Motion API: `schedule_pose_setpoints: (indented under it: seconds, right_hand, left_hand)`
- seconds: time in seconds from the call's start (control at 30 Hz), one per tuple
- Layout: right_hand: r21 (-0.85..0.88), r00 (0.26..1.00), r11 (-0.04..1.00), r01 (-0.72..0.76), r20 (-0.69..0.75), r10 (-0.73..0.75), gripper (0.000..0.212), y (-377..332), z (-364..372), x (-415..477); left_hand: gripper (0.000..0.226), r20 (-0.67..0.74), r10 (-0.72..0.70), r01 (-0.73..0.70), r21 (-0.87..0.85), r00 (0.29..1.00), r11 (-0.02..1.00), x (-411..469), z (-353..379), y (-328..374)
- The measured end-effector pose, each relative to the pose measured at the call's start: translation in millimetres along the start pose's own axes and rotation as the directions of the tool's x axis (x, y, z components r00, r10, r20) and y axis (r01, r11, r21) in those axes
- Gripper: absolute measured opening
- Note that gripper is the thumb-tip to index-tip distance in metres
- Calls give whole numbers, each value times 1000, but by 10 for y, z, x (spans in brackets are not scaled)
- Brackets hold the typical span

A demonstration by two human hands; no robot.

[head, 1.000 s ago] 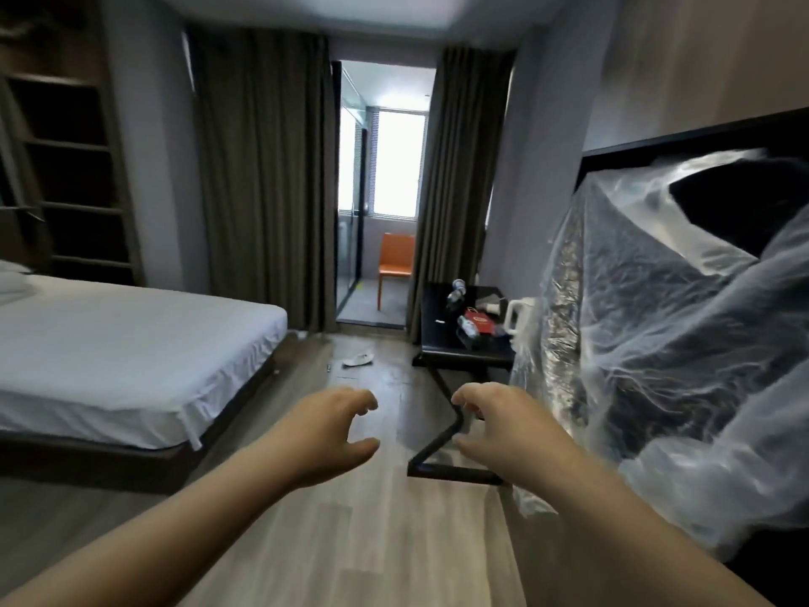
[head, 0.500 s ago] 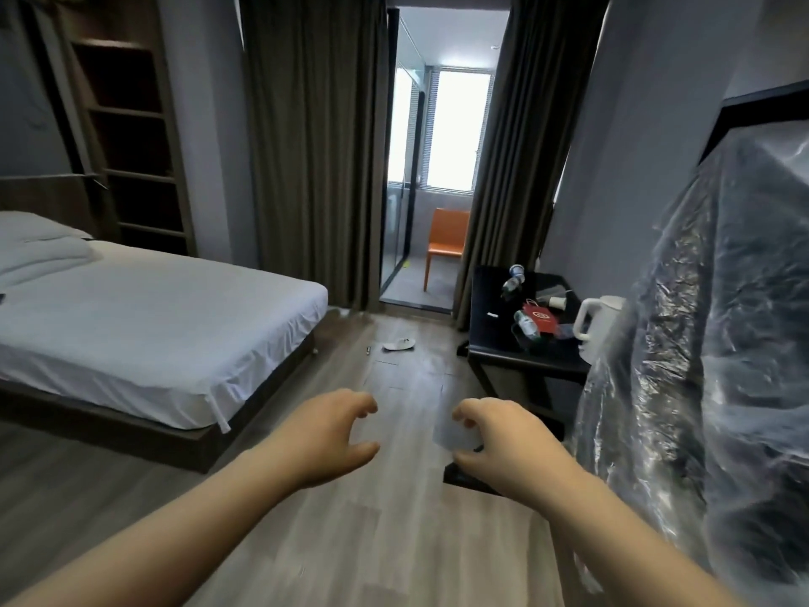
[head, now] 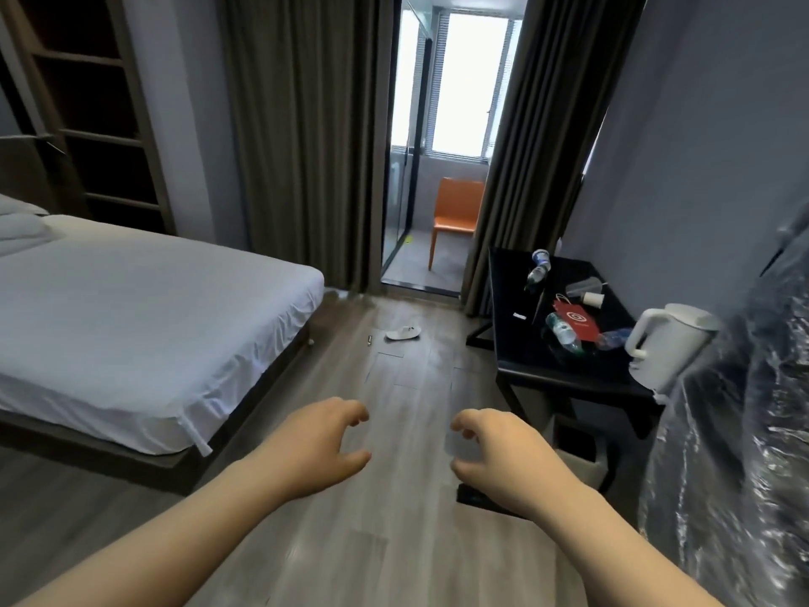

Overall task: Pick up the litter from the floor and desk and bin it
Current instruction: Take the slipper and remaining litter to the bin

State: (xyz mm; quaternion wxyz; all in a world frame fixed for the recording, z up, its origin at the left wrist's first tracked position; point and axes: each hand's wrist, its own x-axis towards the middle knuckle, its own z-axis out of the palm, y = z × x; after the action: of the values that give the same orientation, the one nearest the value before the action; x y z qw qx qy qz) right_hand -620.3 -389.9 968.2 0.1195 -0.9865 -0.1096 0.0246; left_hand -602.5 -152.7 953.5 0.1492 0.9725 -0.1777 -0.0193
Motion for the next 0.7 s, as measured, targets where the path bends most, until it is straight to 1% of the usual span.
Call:
schedule_pose_setpoints:
  seconds: [0.1, 0.37, 0.53, 0.7]
  right_hand:
    - [5, 1000, 1000, -15, 6, 15, 48, 192, 7, 491]
    - [9, 999, 1000, 13, -39, -13, 48, 819, -137, 2099]
    - [31, 999, 999, 33, 4, -33, 49, 1129, -232, 3061]
    - [26, 996, 998, 52, 67, -54, 49, 1318, -131, 3893]
  left_hand:
    - [46, 31, -3, 2, 3, 1000, 1000, 492, 24, -157]
    - [47, -9, -31, 31, 15, 999, 999, 2083, -39, -521]
    - [47, -27, -54, 54, 25, 998, 998, 2985, -66, -718]
    - [47, 34, -107, 107, -15, 994, 994, 3684, 52, -1095]
